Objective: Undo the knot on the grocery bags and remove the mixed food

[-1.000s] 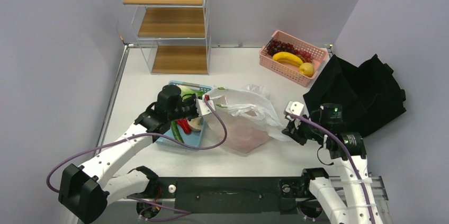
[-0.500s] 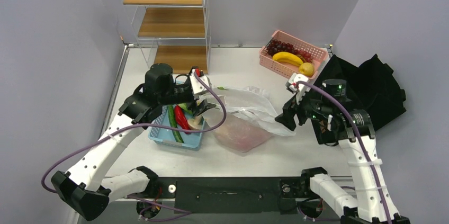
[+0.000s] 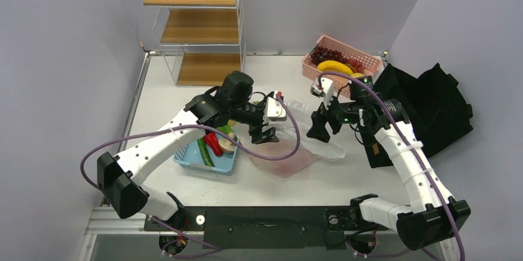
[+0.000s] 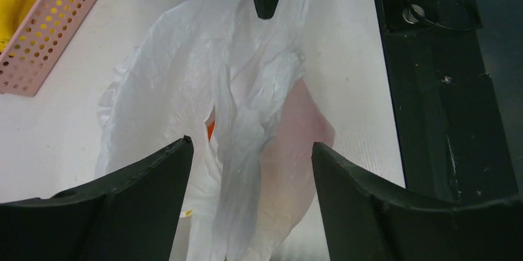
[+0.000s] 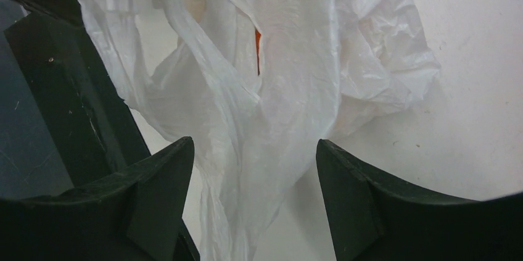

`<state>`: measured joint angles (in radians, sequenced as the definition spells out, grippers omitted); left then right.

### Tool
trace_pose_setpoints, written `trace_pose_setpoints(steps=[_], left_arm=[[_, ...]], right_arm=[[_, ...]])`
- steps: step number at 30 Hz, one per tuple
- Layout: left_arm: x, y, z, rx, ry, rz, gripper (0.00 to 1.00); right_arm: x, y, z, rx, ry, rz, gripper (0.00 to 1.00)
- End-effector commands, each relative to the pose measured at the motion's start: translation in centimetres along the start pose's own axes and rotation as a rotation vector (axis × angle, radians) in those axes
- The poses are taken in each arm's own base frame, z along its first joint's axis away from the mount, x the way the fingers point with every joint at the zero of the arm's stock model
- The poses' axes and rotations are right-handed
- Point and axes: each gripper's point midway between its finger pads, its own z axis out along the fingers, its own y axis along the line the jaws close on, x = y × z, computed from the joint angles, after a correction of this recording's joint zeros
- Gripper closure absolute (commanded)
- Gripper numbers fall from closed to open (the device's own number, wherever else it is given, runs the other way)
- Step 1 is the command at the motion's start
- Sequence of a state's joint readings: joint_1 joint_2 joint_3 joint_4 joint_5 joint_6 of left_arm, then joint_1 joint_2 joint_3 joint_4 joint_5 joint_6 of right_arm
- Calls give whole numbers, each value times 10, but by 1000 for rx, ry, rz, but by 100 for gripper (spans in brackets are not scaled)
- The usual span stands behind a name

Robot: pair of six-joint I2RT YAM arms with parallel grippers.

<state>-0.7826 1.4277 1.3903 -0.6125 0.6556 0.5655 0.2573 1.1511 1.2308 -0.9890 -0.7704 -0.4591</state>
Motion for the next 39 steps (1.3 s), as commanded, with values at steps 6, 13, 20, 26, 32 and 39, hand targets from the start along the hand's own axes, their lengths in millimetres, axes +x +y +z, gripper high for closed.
trace_pose_setpoints(steps=[6,13,20,26,32,39], left_arm=[[-37,-11,-15,-10,-109,176,95],[-30,-31,-33,-85,-134,292,100],[-15,-48,-41,-52,-87,317,100],[48,-101,-60,114,97,390,100],[125,-134,-81,242,303,433,100],[213,-161,-105,358,549,448,100]], right_arm=[[-18,5,24,-27,-45,-132,33],[-39,18,54,-31,-89,-188,36],[-45,10,74,29,-77,-217,92],[-87,-32,16,174,-237,-39,100],[-102,-54,-37,243,-365,122,100],[-44,-104,-79,394,-301,339,100]])
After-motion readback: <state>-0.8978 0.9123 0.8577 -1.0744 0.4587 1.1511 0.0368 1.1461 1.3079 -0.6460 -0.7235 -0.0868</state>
